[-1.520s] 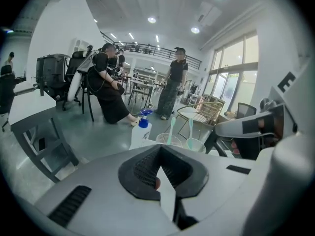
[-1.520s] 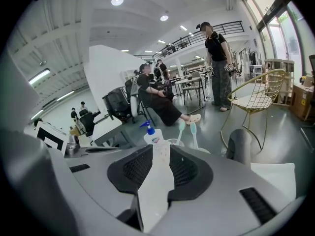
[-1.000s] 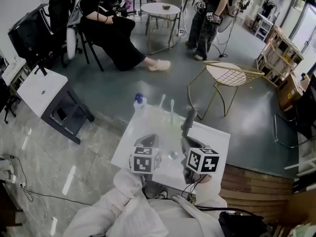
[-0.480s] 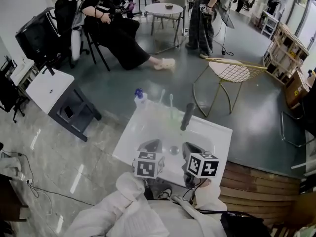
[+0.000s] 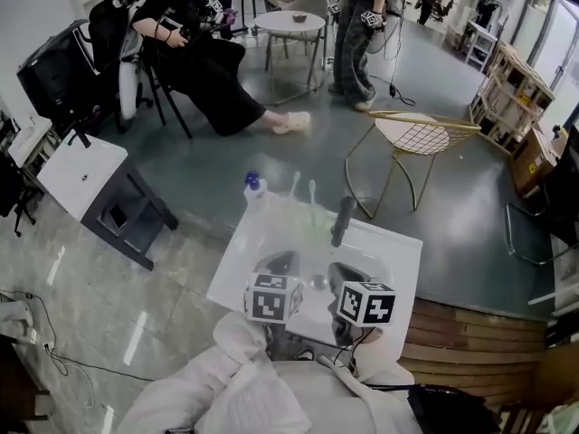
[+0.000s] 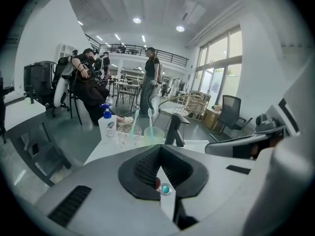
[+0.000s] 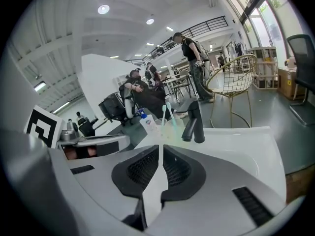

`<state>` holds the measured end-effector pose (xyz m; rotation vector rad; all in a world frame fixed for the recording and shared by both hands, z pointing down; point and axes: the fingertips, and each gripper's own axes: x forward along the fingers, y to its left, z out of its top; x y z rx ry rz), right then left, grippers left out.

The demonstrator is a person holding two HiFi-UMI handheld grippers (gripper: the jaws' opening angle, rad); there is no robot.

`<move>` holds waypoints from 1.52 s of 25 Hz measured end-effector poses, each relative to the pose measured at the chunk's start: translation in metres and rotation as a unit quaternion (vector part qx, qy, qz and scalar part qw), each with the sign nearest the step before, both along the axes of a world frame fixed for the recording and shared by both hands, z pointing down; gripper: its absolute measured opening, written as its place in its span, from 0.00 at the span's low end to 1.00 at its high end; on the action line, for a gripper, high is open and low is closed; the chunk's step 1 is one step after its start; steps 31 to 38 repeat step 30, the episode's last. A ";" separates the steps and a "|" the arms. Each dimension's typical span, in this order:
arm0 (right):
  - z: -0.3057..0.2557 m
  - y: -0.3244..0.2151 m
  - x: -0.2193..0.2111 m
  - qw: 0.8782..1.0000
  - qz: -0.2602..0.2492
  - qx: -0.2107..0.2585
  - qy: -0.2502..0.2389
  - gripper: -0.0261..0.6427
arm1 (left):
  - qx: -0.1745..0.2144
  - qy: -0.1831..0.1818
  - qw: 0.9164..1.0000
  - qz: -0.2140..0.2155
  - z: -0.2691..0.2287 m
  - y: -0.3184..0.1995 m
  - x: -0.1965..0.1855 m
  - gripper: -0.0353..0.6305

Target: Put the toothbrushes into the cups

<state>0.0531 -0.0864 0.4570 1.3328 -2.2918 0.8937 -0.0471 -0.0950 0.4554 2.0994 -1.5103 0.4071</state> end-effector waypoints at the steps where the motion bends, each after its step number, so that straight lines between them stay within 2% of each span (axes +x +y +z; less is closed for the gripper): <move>1: 0.000 0.000 -0.003 1.000 0.000 0.000 0.001 0.10 | 0.000 0.001 1.000 0.001 0.001 -0.001 -0.002 0.05; 9: -0.006 -0.008 -0.014 1.000 -0.001 0.021 0.020 0.08 | 0.004 0.001 1.000 0.005 -0.005 -0.008 -0.015 0.05; 38: 0.000 -0.002 -0.010 0.999 0.023 0.008 0.027 0.08 | -0.010 0.008 1.000 0.020 0.008 0.000 -0.015 0.05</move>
